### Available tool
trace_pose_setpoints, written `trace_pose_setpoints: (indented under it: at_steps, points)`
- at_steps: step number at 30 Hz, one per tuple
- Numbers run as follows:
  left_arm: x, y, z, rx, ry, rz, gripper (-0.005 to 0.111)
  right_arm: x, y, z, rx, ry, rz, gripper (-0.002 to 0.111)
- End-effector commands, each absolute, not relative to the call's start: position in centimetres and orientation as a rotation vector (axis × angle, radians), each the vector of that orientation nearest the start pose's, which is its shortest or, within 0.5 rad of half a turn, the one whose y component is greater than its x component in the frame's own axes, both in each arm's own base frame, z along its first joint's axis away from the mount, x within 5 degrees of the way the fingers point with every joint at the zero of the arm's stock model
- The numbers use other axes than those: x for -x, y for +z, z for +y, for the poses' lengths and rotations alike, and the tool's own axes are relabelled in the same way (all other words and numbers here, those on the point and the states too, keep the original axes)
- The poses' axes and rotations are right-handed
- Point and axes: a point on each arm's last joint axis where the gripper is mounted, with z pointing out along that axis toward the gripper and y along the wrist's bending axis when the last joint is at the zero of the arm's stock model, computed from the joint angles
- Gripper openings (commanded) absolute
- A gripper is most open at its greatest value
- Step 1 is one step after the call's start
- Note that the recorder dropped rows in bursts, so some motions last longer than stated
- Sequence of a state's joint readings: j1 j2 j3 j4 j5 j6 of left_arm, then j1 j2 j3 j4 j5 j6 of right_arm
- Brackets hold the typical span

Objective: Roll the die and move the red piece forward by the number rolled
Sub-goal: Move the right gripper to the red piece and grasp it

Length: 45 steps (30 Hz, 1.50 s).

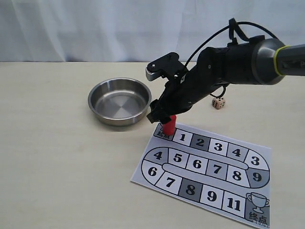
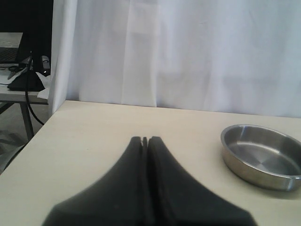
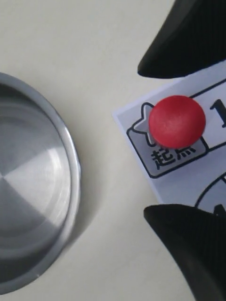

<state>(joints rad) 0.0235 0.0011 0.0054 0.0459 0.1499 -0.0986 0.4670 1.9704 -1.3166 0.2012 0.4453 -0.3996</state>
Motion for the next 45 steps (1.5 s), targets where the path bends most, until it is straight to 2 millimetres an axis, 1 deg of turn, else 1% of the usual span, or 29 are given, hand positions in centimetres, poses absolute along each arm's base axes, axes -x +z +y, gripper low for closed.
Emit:
trace_pose_setpoints:
  at_steps: [1,6,9,22,28,30,31,35,36,39,40,42,45]
  points:
    - [-5.6,20.1,0.2,0.070,-0.020,1.622,0.000,-37.5,16.8,19.4,0.837,0.195,2.406,0.070]
    - [-5.6,20.1,0.2,0.070,-0.020,1.622,0.000,-37.8,14.9,19.5,0.848,0.184,2.440,0.070]
    - [-5.6,20.1,0.2,0.070,-0.020,1.622,0.000,-37.8,14.2,19.4,0.874,0.160,2.449,0.070]
    - [-5.6,20.0,0.2,0.072,-0.022,1.625,0.000,-37.9,13.2,19.4,0.852,0.161,2.478,0.070]
    - [-5.6,20.0,0.2,0.072,-0.022,1.625,0.000,-37.9,13.2,19.4,0.835,0.166,2.486,0.062]
    - [-5.6,20.0,0.2,0.072,-0.022,1.625,0.000,-37.9,13.2,19.4,0.835,0.166,2.486,0.058]
    - [-5.6,20.0,0.2,0.072,-0.022,1.625,0.000,-37.9,13.2,19.4,0.835,0.166,2.486,0.054]
    - [-5.6,20.0,0.2,0.072,-0.022,1.625,0.000,-37.9,13.1,19.4,0.838,0.166,2.493,0.033]
    - [-5.6,20.0,0.2,0.072,-0.022,1.625,0.000,-37.9,13.1,19.4,0.838,0.166,2.493,0.023]
    - [-5.6,20.0,0.2,0.070,-0.020,1.626,0.000,-37.9,13.1,19.4,0.838,0.166,2.493,0.007]
    - [-5.6,20.0,0.2,0.070,-0.020,1.626,0.000,-37.9,13.2,19.4,0.835,0.167,2.486,0.004]
    - [-5.6,20.0,0.2,0.070,-0.020,1.626,0.000,-38.0,13.9,19.4,0.822,0.169,2.458,0.004]
    - [-5.6,20.0,0.2,0.070,-0.020,1.626,0.000,-38.0,15.4,19.4,0.782,0.183,2.431,0.004]
